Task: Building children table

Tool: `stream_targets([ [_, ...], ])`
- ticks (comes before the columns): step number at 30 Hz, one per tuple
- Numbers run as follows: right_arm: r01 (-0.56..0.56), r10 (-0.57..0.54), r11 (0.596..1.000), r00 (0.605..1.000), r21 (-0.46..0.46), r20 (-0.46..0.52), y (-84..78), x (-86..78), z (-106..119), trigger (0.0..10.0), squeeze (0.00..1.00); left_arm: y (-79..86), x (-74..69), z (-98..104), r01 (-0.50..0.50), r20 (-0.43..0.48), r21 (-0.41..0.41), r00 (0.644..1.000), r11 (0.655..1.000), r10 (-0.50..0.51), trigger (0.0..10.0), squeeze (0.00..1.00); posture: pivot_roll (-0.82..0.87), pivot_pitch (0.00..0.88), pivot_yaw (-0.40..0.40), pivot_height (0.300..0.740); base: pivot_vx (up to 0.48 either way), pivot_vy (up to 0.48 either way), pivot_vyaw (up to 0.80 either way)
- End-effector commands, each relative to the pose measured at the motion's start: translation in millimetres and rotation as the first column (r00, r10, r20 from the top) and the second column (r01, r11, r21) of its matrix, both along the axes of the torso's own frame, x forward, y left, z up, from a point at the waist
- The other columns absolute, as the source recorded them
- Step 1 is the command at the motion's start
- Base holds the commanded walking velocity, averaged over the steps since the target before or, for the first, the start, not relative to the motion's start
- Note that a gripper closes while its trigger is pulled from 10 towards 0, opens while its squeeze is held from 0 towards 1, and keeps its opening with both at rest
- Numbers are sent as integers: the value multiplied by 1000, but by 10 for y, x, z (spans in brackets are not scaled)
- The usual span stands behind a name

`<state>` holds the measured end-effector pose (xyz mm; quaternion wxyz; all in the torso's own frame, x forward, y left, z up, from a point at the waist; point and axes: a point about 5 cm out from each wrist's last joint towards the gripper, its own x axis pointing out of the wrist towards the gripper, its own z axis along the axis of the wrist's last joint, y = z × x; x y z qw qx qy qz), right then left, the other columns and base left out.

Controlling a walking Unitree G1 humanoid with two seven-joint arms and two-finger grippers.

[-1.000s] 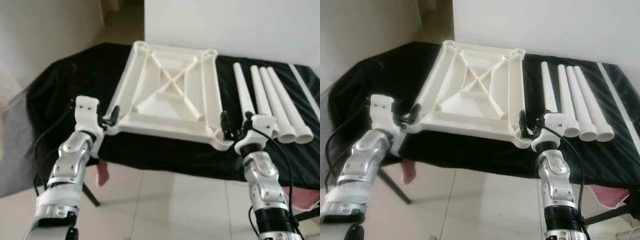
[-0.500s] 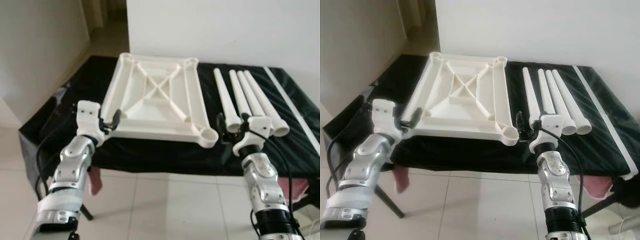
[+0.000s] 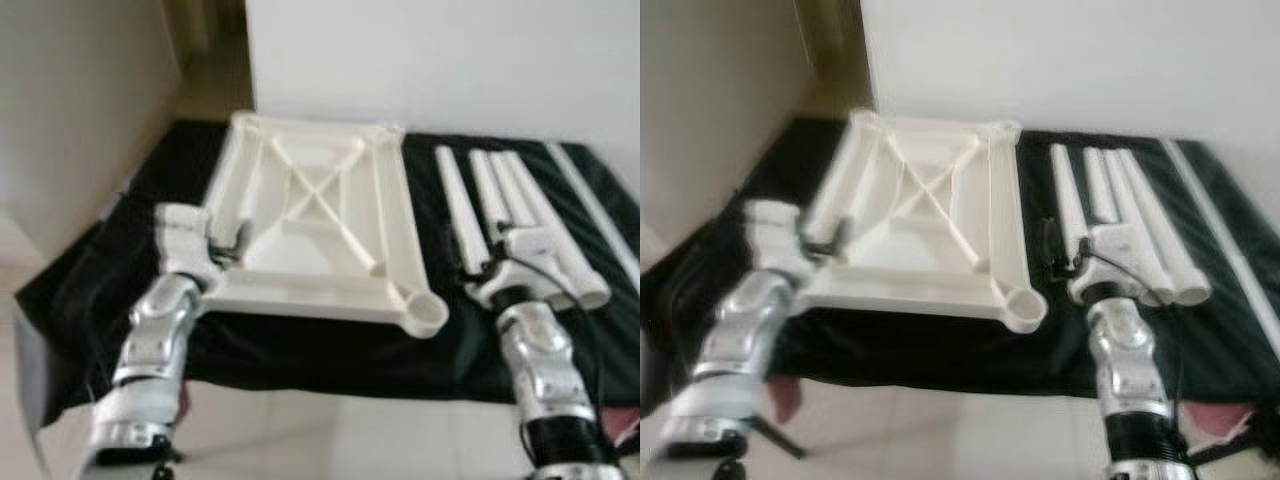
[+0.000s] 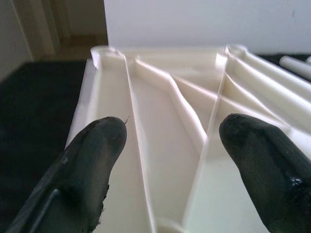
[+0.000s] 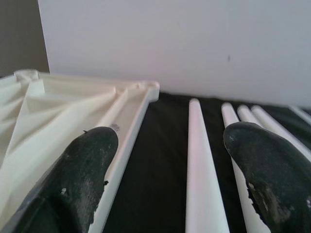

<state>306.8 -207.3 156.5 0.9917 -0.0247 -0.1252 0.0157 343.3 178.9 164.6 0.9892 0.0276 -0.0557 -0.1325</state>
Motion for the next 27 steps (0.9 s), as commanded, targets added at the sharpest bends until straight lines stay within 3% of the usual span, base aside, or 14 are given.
stream_targets([
  [1,-1,0,1000,1000,-10,-2,40,7,-10,10000,0,65,-14,6,-18,-2,0,1000,1000,18,10000,0,8,0,-34,740,266,0,0],
  [5,11,-11,1000,1000,-6,-7,31,15,-12,10000,0,29,-25,23,2,7,-15,1000,1000,-2,10000,0,8,0,-33,740,128,0,0],
  [10,73,-72,997,997,25,-31,-32,32,-46,10000,0,-97,-54,17,76,6,40,997,996,-77,10000,0,9,0,-33,740,0,0,0],
  [13,247,-243,968,967,48,-80,-170,56,-86,10000,0,-178,-74,33,156,-4,68,988,985,-156,10000,0,8,0,-25,740,0,0,0],
  [18,378,-364,923,919,75,-153,-294,65,-152,10000,0,-213,-83,88,210,2,80,977,974,-211,10000,0,8,8,-19,740,0,0,0],
  [19,433,-415,898,893,81,-173,-361,65,-161,10000,0,-250,-87,146,247,10,88,969,965,-249,10000,0,7,9,-15,740,0,0,0],
  [24,456,-430,885,878,94,-211,-410,111,-137,10000,0,-328,-70,246,290,29,137,955,947,-296,10000,0,4,17,-9,740,0,0,0],
  [27,476,-452,878,856,42,-252,-434,159,-132,10000,0,-431,-101,286,352,32,167,932,921,-362,10000,0,4,22,-8,740,0,0,0],
])
